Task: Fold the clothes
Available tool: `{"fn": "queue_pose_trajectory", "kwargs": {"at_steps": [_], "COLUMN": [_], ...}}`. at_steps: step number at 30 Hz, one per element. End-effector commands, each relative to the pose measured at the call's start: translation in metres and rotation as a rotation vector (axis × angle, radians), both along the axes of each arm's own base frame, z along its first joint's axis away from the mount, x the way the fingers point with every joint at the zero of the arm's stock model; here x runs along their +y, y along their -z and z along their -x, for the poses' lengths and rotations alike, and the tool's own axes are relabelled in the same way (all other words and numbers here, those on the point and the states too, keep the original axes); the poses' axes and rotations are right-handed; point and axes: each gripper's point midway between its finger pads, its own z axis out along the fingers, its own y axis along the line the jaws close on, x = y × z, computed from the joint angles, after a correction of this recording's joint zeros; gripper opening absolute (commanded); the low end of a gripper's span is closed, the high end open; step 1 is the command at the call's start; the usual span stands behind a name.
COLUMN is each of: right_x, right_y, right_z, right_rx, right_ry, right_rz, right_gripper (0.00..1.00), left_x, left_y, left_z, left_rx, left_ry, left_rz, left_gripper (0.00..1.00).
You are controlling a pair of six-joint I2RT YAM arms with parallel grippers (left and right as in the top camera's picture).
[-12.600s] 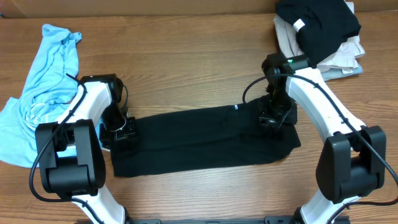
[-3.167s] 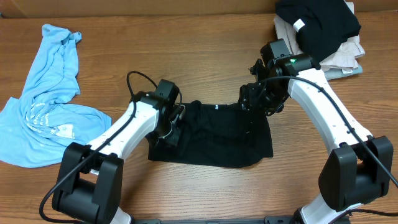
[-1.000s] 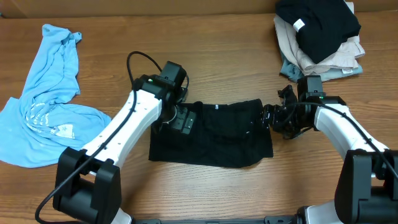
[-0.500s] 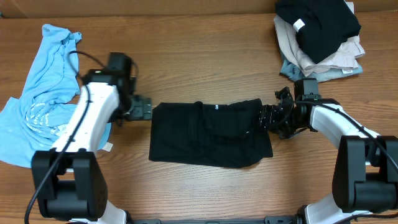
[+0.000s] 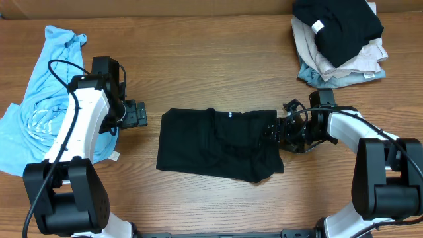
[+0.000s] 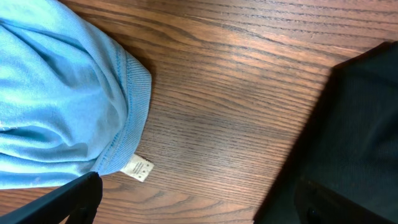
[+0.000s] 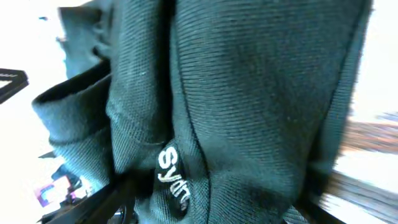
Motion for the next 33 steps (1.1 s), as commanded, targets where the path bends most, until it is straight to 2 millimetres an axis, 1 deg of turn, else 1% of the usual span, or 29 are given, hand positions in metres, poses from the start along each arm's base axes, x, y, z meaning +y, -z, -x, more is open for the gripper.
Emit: {"fn": "queue_pose_trajectory", "kwargs": {"at_steps": [1,3,9,13,16,20,23,27,28,30,33], "right_x": [0.014,0.016,0.016,0.013,0.004,-0.018,-0.043,-0.080,-0.088,-0.093,-0.096], "right_y": [-0.013,-0.016,-0.017,-0.018,-0.022,-0.038,-0.051,-0.058,-0.064,-0.074,-0.098], "right_z": [0.000,-0.001,-0.002,-0.007,-0.014,-0.026,-0.032,-0.034,-0.033,-0.034,-0.041], "right_rx": [-0.033,-0.041,-0.055,-0.071,-0.075,-0.101,-0.111,-0.064,-0.066,-0.070,-0.089], "right_ry": [-0.029,-0.030,-0.034,-0.023,0.007,0.058,0.099,0.150,0.140,0.129,0.125], "right_rz": [-0.117,-0.137,-0.140,-0.142,-0.141,-0.131,-0.085,0.075,0.109,0.131,0.138], "right_gripper": [0.63,0.56,0.18,0.08,0.04,0.04,0.04,0.04,0.04,0.04,0.04], "left_x": [0.001,0.001,0.001,0.001,0.001,0.001,0.001,0.001,0.001,0.001,0.001], "left_y": [-0.002,-0.002,-0.002,-0.002,-0.002,-0.002,-0.002,-0.002,-0.002,-0.002,-0.002], "left_z": [-0.005,-0.005,-0.005,-0.005,-0.005,-0.005,-0.005,-0.005,-0.005,-0.005,-0.005], "left_rx": [-0.008,-0.007,-0.007,-0.006,-0.006,-0.006,-0.007,-0.008,-0.008,-0.008,-0.009], "left_ry": [0.022,0.021,0.022,0.022,0.022,0.022,0.022,0.022,0.022,0.022,0.022], "left_rz": [-0.007,-0.007,-0.007,-0.007,-0.007,-0.007,-0.008,-0.008,-0.008,-0.008,-0.008], "left_gripper": [1.00,1.00,1.00,1.00,1.00,1.00,1.00,1.00,1.00,1.00,1.00]}}
